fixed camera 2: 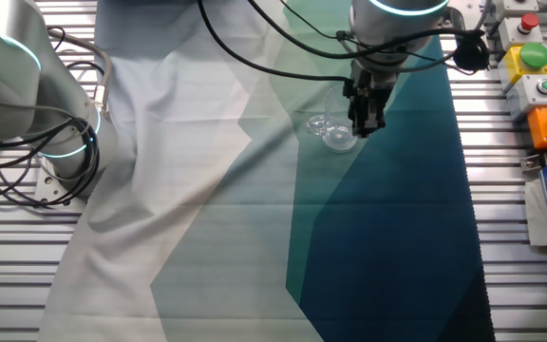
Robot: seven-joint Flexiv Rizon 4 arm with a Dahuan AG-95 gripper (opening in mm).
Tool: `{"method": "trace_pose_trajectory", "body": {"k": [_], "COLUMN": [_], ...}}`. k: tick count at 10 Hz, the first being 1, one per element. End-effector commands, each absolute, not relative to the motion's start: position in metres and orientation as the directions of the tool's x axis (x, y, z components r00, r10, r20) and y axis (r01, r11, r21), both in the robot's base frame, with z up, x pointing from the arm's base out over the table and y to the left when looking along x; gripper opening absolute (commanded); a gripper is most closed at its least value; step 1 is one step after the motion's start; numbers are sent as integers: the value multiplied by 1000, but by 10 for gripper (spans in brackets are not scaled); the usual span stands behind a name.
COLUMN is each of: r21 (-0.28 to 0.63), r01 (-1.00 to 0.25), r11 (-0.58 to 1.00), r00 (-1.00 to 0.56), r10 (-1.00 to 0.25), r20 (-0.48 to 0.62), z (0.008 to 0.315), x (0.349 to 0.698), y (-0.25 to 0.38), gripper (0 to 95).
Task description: Pick up the cup
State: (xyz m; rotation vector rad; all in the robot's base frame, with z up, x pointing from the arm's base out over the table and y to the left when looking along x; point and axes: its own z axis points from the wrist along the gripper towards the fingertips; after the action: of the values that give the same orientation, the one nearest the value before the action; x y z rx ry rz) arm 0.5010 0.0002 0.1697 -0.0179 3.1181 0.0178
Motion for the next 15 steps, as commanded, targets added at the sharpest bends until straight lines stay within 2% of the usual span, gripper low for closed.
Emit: {"method": "trace_pose_trajectory", "body": {"k": [1, 9, 12, 15], "r21": [10, 10, 6, 12], "r01": [-11, -19, -137, -74], "r11": [1000, 1000, 991, 997], "r00": [-1000, -1000, -990, -997], "r10": [-11, -19, -136, -73], "r20": [-23, -24, -24, -25], "z": [170, 170, 170, 164], "x": [500, 500, 500, 502], "y": [0, 0, 0, 2], "gripper": [0, 0, 0, 0]}}
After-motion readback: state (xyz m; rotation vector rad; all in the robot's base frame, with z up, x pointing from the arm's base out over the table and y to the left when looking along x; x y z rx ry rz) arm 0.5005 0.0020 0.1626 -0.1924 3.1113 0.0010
